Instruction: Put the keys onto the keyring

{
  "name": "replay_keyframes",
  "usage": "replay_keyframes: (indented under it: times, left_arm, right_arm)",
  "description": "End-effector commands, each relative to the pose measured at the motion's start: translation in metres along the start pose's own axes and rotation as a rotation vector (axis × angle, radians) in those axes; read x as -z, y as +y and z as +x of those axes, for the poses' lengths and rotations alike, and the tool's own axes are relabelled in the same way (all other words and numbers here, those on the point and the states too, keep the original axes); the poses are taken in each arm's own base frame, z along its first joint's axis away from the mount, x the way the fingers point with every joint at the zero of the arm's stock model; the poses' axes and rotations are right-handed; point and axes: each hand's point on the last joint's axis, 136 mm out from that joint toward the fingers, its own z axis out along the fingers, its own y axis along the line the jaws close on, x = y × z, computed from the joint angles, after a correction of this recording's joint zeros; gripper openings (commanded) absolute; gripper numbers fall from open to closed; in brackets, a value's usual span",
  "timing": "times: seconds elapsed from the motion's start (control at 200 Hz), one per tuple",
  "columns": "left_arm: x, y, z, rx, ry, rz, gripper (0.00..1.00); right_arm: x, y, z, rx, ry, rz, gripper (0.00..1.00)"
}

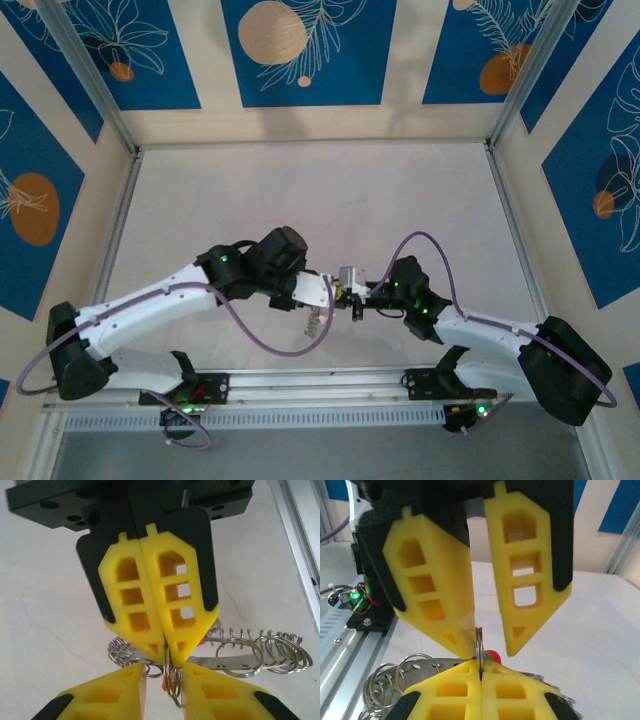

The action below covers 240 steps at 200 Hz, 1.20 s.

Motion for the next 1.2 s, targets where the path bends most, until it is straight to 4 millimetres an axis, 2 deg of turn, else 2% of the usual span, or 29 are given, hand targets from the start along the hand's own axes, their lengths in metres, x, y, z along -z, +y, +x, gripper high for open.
replay_keyframes:
  times: [0.0,0.07,0.185,0.31,0.39,0.7,0.87,1.025,1.195]
  left_arm:
    - [0.015,0.006,-0.013,0.047,-0.153,-0.042,0.24]
    - [0.02,0.007,-0.016,0.081,-0.207,-0.045,0.22]
    - [0.022,0.015,-0.013,0.142,-0.243,-0.075,0.11]
    - [0.028,0.012,-0.022,0.155,-0.33,-0.07,0.1]
    - [0.032,0.011,-0.026,0.157,-0.368,-0.071,0.13]
    - [0.041,-0.003,-0.027,0.102,-0.392,-0.04,0.34]
    - [0.042,-0.003,-0.031,0.1,-0.413,-0.029,0.35]
    - [0.036,-0.003,-0.033,0.121,-0.422,-0.013,0.31]
    - [0.025,0.003,-0.029,0.143,-0.392,-0.021,0.11]
  right_arm:
    - [0.007,0.005,-0.029,0.072,-0.118,-0.008,0.0]
    - [0.01,0.005,-0.034,0.084,-0.144,0.005,0.0]
    - [0.014,0.005,-0.043,0.096,-0.192,0.017,0.0]
    - [0.015,0.007,-0.052,0.09,-0.234,0.001,0.0]
    - [0.014,0.007,-0.053,0.093,-0.242,0.003,0.0]
    - [0.015,0.004,-0.053,0.082,-0.24,0.026,0.0]
    - [0.015,0.004,-0.054,0.079,-0.243,0.026,0.0]
    - [0.015,0.004,-0.057,0.08,-0.248,0.026,0.0]
    - [0.015,0.004,-0.057,0.079,-0.248,0.031,0.0]
